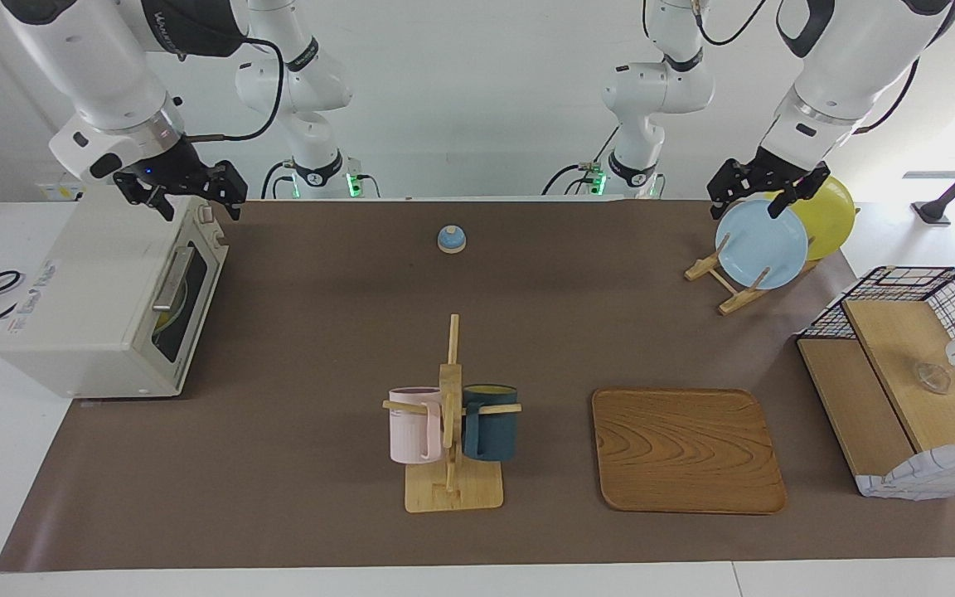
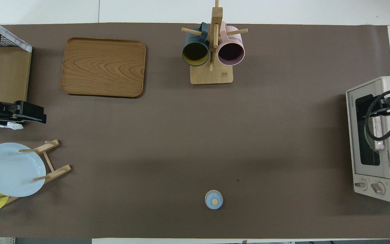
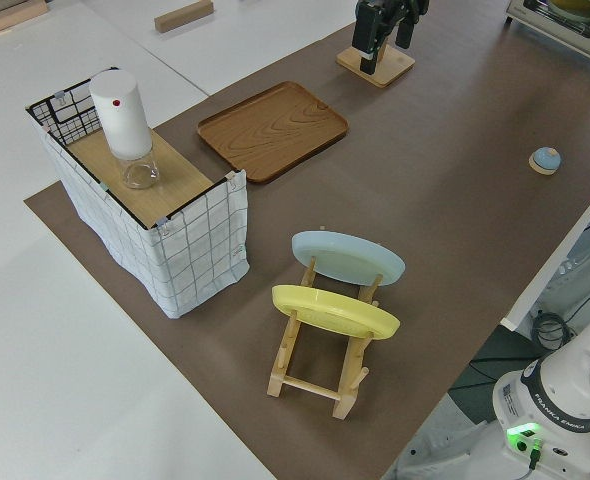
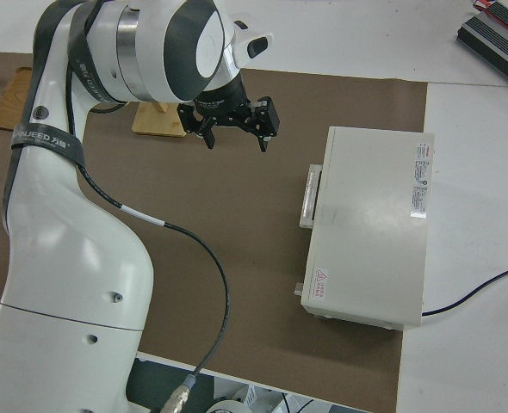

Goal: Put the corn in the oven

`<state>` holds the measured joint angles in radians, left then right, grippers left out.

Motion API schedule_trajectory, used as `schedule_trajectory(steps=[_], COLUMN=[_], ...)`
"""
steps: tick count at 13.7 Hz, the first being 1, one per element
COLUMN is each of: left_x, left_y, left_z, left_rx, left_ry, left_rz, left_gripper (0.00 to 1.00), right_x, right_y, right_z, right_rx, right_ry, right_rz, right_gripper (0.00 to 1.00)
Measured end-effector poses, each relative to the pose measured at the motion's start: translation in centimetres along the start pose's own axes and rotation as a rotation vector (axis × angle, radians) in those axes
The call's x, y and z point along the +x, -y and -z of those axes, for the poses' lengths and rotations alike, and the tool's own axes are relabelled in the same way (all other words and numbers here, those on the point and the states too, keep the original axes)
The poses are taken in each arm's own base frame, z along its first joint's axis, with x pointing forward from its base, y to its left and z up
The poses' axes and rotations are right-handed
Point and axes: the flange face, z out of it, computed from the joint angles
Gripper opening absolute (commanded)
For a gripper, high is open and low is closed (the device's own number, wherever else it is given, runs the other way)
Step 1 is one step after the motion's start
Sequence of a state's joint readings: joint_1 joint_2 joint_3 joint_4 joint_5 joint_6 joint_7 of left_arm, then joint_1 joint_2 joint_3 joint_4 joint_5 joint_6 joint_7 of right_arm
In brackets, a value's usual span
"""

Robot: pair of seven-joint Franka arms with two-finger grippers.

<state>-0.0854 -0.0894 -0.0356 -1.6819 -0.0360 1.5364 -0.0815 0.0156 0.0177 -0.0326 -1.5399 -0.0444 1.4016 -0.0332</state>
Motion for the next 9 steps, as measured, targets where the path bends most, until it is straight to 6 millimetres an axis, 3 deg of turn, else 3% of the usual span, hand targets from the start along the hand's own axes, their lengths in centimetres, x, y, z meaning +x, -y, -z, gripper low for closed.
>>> schedule_trajectory(steps=[9], left_x=[0.00], left_y=[0.00], left_z=[0.00], left_rx=[0.000], left_ry=[0.000], left_rz=[0.000], left_gripper=[1.00], right_x=[0.01], right_y=[-1.07], right_z=[0.09], right_rx=[0.003], right_ry=[-0.008], right_rz=[-0.021], right_gripper=[1.00])
